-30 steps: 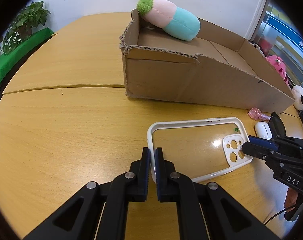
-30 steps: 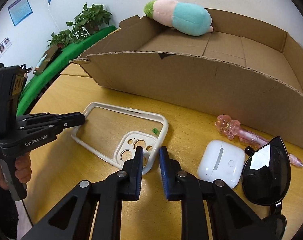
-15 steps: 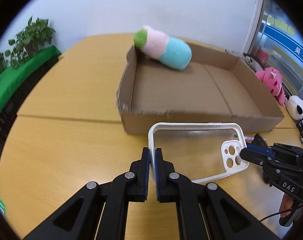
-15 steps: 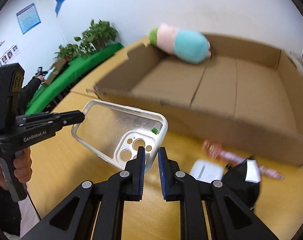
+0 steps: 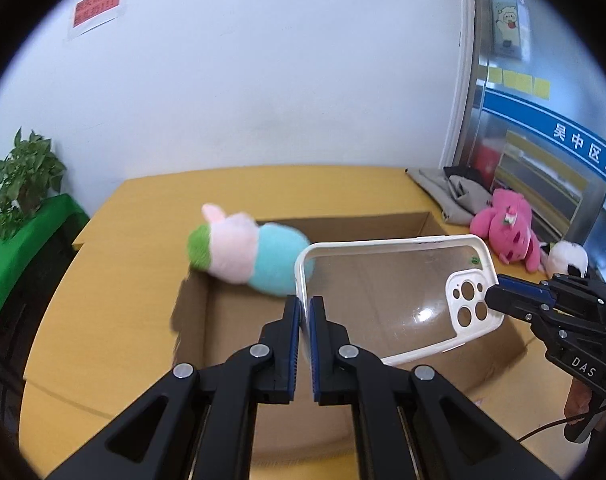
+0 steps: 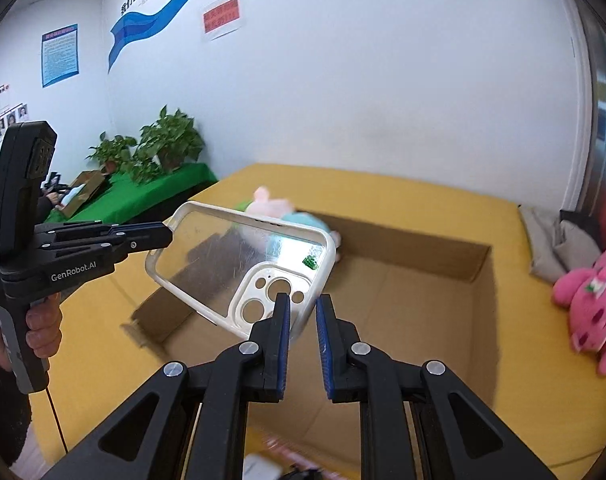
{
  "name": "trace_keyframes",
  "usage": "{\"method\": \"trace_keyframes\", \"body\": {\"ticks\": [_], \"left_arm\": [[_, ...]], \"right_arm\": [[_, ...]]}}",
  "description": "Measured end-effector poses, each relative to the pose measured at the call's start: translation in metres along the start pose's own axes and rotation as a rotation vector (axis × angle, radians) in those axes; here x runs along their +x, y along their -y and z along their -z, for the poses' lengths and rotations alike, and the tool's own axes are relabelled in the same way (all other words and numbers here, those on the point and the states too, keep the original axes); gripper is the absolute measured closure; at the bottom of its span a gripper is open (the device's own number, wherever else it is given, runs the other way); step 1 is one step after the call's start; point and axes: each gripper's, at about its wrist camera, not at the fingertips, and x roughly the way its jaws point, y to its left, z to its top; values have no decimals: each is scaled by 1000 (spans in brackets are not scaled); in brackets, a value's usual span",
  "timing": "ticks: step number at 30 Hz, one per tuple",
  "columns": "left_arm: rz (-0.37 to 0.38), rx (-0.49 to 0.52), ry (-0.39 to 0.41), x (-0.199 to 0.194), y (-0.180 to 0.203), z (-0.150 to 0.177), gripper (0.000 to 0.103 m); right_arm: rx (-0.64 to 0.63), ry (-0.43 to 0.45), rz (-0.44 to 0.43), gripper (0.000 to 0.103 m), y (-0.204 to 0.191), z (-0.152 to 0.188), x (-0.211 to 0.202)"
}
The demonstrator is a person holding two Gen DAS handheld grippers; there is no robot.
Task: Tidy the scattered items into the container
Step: 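Lift the white phone case with the left gripper and carry it over the box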
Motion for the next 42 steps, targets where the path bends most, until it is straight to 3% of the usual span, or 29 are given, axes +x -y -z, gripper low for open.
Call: {"method": "trace_keyframes", "body": {"ticks": [6,10,22,35,42], "left_arm": [[-10,38,-5,47,25,-41,99],[45,5,-58,88,26,-53,99],[81,-41,-210,183,25,-47,99],[119,-68,-338,250,33,-30,99],[82,-43,-387,284,45,-30,99]], "right_arm": [[21,-41,16,88,47,-35,34],[31,-80,40,88,69,-47,58],[110,-251,92,91,119,-31,143],[179,-357,130,92,167,-15,189],[181,-404,192,92,176,-14,210]]}}
